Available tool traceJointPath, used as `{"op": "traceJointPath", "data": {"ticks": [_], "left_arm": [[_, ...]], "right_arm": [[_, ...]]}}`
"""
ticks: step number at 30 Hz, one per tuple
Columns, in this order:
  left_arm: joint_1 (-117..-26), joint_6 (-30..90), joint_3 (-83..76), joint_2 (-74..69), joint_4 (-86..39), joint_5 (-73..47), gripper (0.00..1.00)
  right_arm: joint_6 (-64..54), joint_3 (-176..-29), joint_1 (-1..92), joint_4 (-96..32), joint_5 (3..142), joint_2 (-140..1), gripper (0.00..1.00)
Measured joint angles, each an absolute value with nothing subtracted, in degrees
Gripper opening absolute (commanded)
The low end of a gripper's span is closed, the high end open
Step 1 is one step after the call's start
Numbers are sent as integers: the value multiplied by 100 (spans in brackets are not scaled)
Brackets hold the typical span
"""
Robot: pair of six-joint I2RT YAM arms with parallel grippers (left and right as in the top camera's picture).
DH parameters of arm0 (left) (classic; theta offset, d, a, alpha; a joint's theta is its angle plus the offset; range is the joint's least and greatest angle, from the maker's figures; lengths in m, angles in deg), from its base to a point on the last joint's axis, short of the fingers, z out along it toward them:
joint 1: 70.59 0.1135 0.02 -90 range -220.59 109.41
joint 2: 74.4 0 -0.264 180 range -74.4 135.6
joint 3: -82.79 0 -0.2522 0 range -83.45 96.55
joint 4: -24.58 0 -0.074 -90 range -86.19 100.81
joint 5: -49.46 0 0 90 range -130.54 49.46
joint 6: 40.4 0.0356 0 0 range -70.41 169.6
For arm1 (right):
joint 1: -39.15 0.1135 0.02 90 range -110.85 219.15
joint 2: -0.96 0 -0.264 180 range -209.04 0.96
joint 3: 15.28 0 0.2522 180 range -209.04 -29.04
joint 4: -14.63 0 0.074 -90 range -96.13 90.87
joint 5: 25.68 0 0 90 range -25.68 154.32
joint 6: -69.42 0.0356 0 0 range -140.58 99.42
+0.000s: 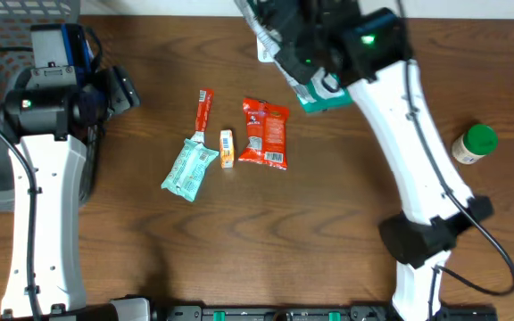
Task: Scan the item barcode
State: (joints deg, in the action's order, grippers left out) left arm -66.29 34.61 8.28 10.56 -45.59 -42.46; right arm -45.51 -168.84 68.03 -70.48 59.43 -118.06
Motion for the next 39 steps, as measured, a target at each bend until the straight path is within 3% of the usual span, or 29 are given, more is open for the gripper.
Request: {"op": "traceJointPath", "data": {"ticks": [7,25,32,39], "left_arm": [[-6629,3463,828,1056,-4559,-4246,84],[-6629,3463,828,1056,-4561,-4246,84],[-6629,3463,828,1056,-4559,-4246,84],[-6629,3463,828,1056,-4561,-4246,84]], "right_arm": [[-5576,-16887,6803,-6144,5718,-12468,1],[-7891,-16902,7090,-2334,4464,-13826,1],[-8247,-16906,7087,-1108,4057,-14505,1],[-8367,-16906,7087,-928,3981,-15080,1]]}}
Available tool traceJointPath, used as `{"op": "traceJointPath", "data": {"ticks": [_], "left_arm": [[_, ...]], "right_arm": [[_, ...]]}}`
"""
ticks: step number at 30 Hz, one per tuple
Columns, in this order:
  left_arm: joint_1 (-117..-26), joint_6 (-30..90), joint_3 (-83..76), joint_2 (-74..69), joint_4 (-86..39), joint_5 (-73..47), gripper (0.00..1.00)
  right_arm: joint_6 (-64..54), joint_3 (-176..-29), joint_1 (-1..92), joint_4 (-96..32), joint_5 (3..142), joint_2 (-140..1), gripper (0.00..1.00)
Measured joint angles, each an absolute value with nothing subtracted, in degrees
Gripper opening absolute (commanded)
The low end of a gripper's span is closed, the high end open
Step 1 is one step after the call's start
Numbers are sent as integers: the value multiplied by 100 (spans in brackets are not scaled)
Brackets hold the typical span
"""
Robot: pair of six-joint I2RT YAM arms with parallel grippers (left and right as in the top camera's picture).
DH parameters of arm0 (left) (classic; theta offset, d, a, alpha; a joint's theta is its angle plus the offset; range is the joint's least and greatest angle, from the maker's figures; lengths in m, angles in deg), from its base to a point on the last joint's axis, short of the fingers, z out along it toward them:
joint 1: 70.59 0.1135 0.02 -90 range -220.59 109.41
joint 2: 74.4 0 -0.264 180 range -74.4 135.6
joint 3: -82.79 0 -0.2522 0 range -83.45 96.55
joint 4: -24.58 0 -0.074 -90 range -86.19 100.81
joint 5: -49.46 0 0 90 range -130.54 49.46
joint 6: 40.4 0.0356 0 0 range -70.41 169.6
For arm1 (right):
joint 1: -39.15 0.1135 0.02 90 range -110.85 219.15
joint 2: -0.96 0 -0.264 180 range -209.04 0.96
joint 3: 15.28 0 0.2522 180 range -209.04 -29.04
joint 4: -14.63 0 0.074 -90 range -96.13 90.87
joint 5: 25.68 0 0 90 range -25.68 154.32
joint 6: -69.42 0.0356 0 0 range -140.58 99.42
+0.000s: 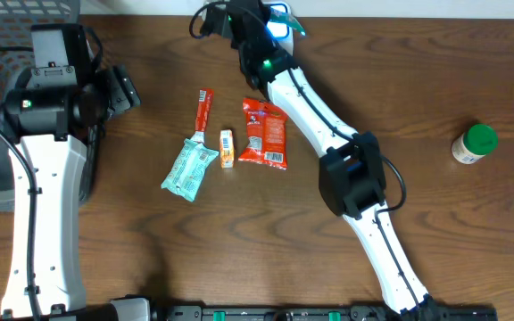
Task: Scan the item barcode
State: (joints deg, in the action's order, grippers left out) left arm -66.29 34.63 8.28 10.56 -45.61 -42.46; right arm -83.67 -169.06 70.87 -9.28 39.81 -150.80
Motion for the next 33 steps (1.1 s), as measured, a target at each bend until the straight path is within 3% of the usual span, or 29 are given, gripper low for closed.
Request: {"op": "traceJointPath", "data": {"ticks": [7,12,27,33], "left_arm": [[-6629,3463,828,1056,-4561,-4243,84],[-6629,3463,828,1056,-4561,-4246,84],[-6629,3463,828,1056,-4561,-4246,84],[-6629,3463,828,1056,-4561,-4246,84]], "right_arm": [[-8389,-16915,7090,-1077,4077,-15203,3],[-8295,-16933,7090,-1851,4682,-15203,3],[-7226,-16935,7083,-1210,5032,-15187,1],[-6332,-16930,7022,-1709,4907,-14720,1]]}}
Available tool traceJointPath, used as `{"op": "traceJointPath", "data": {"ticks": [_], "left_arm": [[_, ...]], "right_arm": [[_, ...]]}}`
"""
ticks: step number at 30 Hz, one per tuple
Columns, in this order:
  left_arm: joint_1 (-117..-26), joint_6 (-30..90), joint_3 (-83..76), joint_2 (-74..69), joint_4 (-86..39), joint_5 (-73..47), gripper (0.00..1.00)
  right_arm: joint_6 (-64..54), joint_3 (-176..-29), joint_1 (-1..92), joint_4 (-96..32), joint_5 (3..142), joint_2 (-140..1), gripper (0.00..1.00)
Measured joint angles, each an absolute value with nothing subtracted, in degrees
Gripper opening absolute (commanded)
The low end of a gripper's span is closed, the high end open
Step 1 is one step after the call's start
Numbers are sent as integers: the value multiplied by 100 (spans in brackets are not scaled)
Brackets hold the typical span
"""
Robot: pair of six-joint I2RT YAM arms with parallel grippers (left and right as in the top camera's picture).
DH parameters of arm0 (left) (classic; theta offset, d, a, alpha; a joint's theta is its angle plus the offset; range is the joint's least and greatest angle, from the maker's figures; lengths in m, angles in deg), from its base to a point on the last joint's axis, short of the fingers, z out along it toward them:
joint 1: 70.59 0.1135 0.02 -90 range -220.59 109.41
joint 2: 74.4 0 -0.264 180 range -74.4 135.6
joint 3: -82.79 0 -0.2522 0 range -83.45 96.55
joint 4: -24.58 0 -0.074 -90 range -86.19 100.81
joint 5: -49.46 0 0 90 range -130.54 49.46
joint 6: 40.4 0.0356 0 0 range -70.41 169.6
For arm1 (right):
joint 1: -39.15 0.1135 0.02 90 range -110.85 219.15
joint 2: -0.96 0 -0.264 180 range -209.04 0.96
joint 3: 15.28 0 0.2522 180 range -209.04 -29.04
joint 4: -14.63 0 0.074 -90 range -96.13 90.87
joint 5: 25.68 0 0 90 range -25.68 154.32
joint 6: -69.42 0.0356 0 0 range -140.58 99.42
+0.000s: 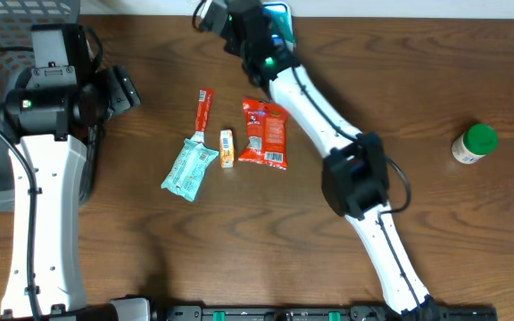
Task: Scan the item barcode
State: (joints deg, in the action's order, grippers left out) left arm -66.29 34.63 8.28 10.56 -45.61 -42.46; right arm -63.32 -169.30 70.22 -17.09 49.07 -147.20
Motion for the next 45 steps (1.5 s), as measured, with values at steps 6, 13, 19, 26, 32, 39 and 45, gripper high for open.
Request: {"op": "traceJointPath", "data": {"ticks": [6,13,19,26,32,39,45], "left_arm": [[-6629,3463,828,1056,-4559,-4246,84],[-6629,3463,828,1056,-4565,-4246,84],[-6629,3463,828,1056,-4563,-4246,84],[-6629,3463,828,1056,-4561,-4246,84],[-6629,3463,828,1056,-4561,-4246,84],[-6629,3463,828,1056,-4563,-4246,84],[-6629,3463,828,1056,-4563,-4246,84]], "right_arm": [[-5097,-16922,6956,-3309,4872,-13166,1],[-3482,-17083,6718,-6469,4914,-10886,1],[-2415,-17116,5783,-8406,5087,-10451,1],[-1991,-16001,4537,-8797,6018,-10884,1],[-1954,-14152,3885,-7800,6324,-10949,1],[-2385,-12395,3485,-6043,6398,-10980,1],[-2704,-11519,3359,-5193,6383,-10980,46]]}}
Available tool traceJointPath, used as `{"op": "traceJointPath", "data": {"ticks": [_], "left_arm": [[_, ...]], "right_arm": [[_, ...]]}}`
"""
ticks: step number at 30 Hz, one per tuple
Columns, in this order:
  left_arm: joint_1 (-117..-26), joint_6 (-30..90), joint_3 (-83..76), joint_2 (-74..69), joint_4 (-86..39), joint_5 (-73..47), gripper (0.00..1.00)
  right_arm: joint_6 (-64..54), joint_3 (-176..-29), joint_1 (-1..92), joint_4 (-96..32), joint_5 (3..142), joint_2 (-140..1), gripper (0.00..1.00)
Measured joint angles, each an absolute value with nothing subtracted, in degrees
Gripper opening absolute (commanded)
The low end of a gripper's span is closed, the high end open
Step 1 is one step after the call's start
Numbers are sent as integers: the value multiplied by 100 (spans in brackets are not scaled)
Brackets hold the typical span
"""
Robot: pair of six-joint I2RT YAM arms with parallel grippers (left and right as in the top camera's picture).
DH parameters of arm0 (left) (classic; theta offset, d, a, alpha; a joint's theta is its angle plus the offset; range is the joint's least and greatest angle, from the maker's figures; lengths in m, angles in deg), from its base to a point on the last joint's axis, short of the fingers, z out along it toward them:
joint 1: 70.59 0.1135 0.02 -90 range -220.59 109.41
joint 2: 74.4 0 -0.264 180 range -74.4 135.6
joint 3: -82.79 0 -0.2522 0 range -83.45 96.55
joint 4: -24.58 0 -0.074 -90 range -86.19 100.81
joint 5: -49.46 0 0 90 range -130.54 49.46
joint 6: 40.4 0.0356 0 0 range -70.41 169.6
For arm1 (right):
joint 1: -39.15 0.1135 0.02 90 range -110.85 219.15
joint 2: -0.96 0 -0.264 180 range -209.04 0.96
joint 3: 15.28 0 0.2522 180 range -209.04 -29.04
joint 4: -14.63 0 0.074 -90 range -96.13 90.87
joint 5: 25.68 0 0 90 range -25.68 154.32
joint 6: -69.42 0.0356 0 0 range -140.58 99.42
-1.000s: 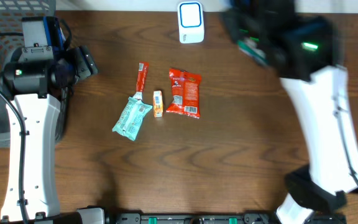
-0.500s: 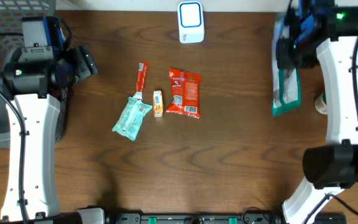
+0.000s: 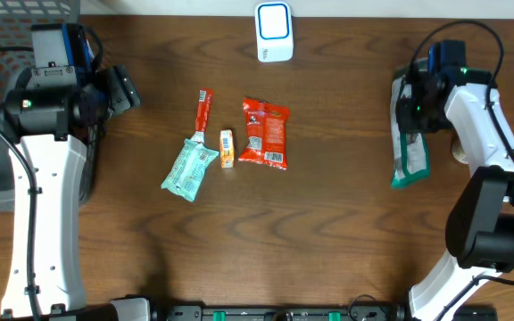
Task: Scan the item barcode
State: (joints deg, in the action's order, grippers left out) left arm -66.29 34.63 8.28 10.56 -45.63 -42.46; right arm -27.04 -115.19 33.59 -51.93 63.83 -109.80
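Note:
The white scanner (image 3: pixel 274 31) with a blue face stands at the far edge of the table, uncovered. My right gripper (image 3: pixel 410 105) is over the right side of the table, shut on the upper end of a teal-and-white packet (image 3: pixel 410 160). The packet stretches from it toward the front. My left gripper (image 3: pixel 121 90) is at the far left, away from every item, and its fingers are too dark to read.
Left of centre lie a red snack bag (image 3: pixel 265 134), a small yellow packet (image 3: pixel 227 147), a thin red stick packet (image 3: pixel 203 111) and a teal pouch (image 3: pixel 189 168). A wire basket sits at the left edge. The right arm (image 3: pixel 480 125) covers the far right.
My right arm has left the scanner at the far edge and now stands over the right side of the table, the teal-and-white packet still in its gripper. The scanner is uncovered.
My right gripper first held the teal-and-white packet right of the scanner. At the following two moments it held the packet over the scanner at the far edge. Now the packet is over the right side. The left arm and the items on the table stayed put.

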Motion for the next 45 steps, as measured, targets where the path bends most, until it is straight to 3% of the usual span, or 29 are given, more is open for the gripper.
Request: {"op": "traceJointPath", "data": {"ticks": [4,12,19,28,34,45], "left_arm": [[-6629,3463,828,1056,-4563,-4246,84],[-6629,3463,828,1056,-4561,-4246,84],[-6629,3463,828,1056,-4563,-4246,84],[-6629,3463,828,1056,-4563,-4246,84],[-6629,3463,828,1056,-4561,-4246,84],[-6629,3463,828,1056,-4561,-4246,84]], "right_arm": [[-2809,-11429,3321,-5125,6164,-10980,72],[-2837,-11672,3321,-5512,5714,-10980,83],[-2627,-12878,3359,-6176,5911,-10978,85],[-2418,-13038,3929,-6115,8431,-10978,80],[-1795,-12382,4683,-5022,9067,-10978,77],[-492,-10607,6222,-2391,8477,-10978,78]]}}
